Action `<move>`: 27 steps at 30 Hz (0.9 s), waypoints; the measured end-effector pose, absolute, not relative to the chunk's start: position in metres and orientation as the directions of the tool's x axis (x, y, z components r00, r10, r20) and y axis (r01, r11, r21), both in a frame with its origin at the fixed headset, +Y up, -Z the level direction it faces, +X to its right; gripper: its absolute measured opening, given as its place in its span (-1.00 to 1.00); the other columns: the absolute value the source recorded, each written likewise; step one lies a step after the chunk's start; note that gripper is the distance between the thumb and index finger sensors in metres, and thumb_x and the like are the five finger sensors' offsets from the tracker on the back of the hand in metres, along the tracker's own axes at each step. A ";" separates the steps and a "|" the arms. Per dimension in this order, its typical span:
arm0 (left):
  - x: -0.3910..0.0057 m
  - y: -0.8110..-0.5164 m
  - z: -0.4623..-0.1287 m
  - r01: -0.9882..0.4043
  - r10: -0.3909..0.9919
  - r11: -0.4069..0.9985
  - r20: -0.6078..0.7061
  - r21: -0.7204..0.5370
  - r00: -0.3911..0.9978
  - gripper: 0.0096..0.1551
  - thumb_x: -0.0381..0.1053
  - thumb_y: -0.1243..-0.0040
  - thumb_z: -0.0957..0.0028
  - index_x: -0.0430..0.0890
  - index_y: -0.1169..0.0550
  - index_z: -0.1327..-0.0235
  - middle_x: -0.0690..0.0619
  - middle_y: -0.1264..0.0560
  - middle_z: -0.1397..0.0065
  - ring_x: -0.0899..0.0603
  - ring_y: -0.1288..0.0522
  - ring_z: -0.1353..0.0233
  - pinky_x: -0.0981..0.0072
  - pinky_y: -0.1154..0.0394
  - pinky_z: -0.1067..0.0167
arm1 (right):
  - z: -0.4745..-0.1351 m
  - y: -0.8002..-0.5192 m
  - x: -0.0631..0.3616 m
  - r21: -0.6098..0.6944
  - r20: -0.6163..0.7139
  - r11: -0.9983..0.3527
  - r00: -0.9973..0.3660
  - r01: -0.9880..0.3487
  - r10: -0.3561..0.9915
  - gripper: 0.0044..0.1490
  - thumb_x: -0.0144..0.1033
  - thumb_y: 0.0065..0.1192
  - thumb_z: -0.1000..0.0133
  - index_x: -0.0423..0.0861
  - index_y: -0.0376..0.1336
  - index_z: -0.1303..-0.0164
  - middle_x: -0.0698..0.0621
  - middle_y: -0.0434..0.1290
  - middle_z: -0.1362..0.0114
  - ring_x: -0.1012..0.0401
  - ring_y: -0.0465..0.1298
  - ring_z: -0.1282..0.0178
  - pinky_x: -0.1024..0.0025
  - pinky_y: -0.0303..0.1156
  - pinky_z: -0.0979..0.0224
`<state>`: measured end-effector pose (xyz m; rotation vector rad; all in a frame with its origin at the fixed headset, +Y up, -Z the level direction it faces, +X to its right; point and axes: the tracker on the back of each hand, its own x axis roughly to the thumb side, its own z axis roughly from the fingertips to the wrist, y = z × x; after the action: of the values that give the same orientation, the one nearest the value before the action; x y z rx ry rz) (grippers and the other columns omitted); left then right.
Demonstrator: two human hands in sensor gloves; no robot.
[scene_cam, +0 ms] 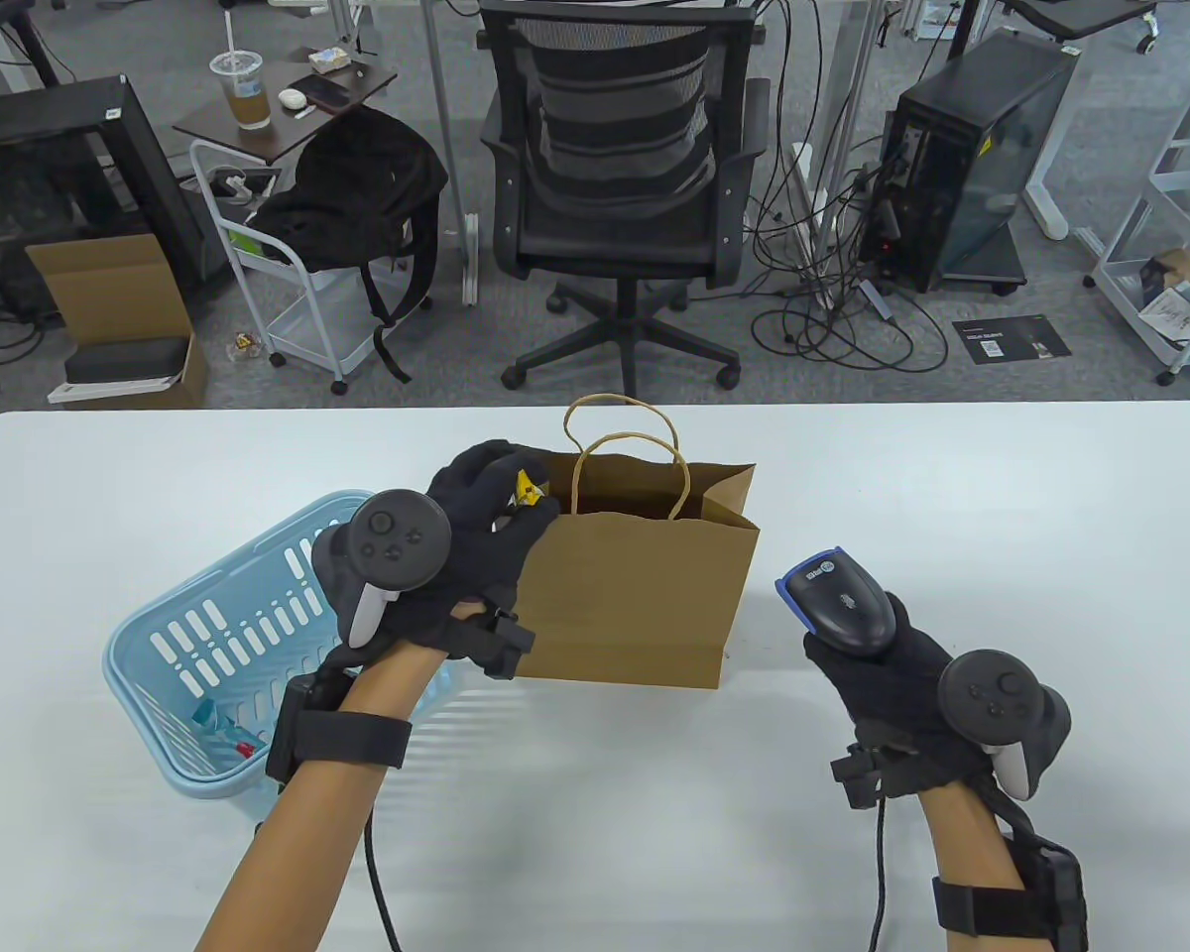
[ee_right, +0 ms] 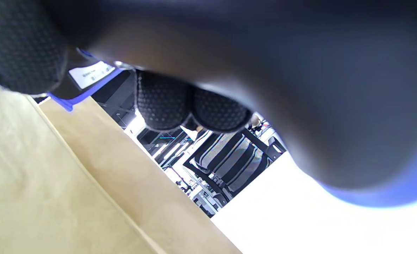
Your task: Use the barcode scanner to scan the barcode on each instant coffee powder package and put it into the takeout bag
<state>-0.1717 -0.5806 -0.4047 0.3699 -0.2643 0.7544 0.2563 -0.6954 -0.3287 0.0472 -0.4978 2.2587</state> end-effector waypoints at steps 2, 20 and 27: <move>-0.172 -0.582 -0.405 -0.719 0.628 0.658 0.362 0.224 0.688 -0.32 0.32 -0.25 0.10 0.17 -0.52 -0.33 0.13 -0.37 -0.55 -0.14 -0.45 -0.54 -0.14 -0.31 -0.52 | -0.328 -0.693 0.254 -0.336 0.203 -0.600 -0.678 -0.726 0.707 -0.17 0.28 0.49 0.02 -0.02 0.32 -0.29 0.11 0.73 0.01 0.15 0.74 0.00 0.15 0.59 -0.20; -0.182 -0.576 -0.395 -0.669 0.581 0.715 0.361 0.202 0.729 -0.18 0.40 -0.22 0.12 0.13 -0.43 -0.44 0.12 -0.36 -0.57 -0.16 -0.44 -0.55 -0.13 -0.32 -0.52 | -0.326 -0.692 0.254 -0.335 0.198 -0.611 -0.687 -0.718 0.699 -0.17 0.28 0.49 0.03 -0.02 0.32 -0.29 0.11 0.73 0.01 0.15 0.74 0.00 0.15 0.59 -0.20; -0.207 -0.556 -0.375 -0.585 0.498 0.780 0.343 0.224 0.796 -0.20 0.33 -0.30 0.10 0.12 -0.43 -0.45 0.12 -0.38 -0.55 -0.16 -0.46 -0.53 -0.14 -0.33 -0.51 | -0.326 -0.692 0.254 -0.337 0.197 -0.608 -0.686 -0.718 0.700 -0.17 0.29 0.49 0.02 -0.03 0.32 -0.29 0.12 0.73 0.01 0.15 0.74 0.00 0.15 0.59 -0.20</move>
<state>-0.2068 -0.5562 -0.3750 0.3303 -0.2735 0.5929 0.2545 -0.6917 -0.3265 0.0574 -0.5024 2.2726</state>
